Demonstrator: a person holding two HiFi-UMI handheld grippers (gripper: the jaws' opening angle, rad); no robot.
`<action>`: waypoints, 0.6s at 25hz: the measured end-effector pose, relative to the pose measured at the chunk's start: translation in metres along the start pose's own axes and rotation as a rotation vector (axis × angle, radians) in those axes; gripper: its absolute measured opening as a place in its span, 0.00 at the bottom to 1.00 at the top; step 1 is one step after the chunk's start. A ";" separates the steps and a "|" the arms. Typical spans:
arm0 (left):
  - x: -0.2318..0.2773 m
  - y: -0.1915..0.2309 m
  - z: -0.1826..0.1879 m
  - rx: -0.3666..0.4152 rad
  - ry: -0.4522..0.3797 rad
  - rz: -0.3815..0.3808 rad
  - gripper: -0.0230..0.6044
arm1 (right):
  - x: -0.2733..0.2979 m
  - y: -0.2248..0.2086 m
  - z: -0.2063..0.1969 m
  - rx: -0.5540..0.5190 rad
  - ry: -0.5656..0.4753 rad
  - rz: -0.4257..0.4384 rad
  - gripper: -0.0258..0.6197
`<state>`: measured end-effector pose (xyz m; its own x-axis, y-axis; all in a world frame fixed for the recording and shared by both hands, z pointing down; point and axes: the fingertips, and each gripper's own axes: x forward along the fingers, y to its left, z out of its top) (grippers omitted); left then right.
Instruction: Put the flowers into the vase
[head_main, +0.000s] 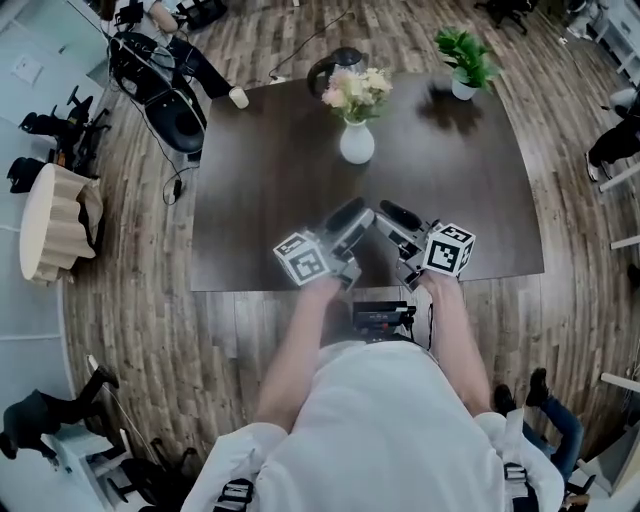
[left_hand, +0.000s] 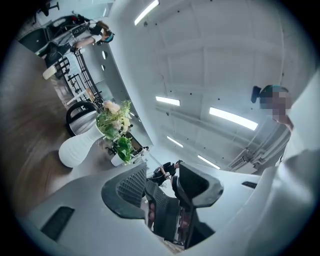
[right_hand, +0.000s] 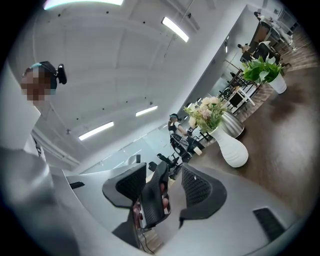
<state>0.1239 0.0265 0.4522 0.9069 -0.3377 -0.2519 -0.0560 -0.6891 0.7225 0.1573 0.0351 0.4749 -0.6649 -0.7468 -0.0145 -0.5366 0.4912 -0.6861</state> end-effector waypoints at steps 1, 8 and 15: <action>0.000 0.000 0.000 0.000 -0.002 0.002 0.37 | 0.000 0.000 0.000 0.000 0.003 0.002 0.40; -0.004 0.005 -0.004 0.005 -0.006 0.016 0.37 | 0.001 -0.002 -0.005 0.013 0.021 0.009 0.39; -0.007 0.007 0.000 0.005 -0.017 0.023 0.37 | 0.006 0.000 -0.005 0.007 0.037 0.019 0.38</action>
<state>0.1173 0.0242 0.4588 0.8982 -0.3645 -0.2457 -0.0793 -0.6842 0.7250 0.1511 0.0330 0.4783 -0.6941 -0.7199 -0.0006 -0.5200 0.5020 -0.6911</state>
